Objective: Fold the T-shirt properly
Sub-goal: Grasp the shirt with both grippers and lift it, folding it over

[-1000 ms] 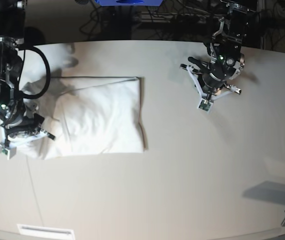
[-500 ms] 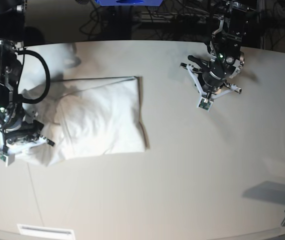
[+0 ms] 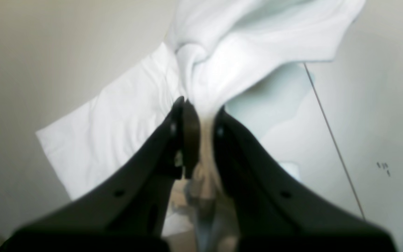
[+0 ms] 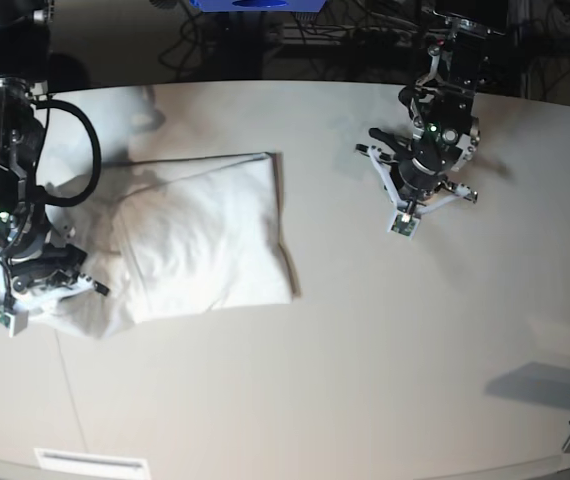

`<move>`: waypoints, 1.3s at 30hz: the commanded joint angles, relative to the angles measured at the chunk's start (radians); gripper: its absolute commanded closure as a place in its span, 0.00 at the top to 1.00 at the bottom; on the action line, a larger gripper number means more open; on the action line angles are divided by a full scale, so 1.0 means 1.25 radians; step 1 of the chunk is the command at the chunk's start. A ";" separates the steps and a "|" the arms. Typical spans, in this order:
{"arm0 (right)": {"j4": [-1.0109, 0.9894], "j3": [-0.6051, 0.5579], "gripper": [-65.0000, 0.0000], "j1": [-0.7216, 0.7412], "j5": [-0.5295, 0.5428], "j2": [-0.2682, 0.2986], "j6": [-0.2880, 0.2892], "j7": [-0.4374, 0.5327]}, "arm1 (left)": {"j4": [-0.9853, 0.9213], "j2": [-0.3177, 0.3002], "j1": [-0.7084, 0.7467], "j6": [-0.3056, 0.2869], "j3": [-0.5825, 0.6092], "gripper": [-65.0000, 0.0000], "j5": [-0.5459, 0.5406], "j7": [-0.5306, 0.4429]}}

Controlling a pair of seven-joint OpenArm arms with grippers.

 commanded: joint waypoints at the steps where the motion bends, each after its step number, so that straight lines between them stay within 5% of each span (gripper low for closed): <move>1: 0.018 -0.013 0.00 0.020 -0.001 0.009 -0.001 0.019 | -0.012 0.005 -0.005 -0.014 0.023 0.00 -0.030 0.042; 11: 0.019 -0.124 0.00 0.020 -0.001 0.037 -0.103 0.053 | -0.102 0.076 -0.079 -0.014 0.057 0.00 -0.030 0.042; 22: 0.018 -0.144 0.00 0.047 -0.001 0.032 -0.103 0.047 | -0.242 0.119 -0.202 -0.015 0.183 0.00 -0.030 0.041; 39: 0.018 -0.195 0.00 0.107 -0.001 0.032 -0.103 0.045 | -0.323 0.179 -0.287 -0.015 0.194 0.00 -0.030 0.041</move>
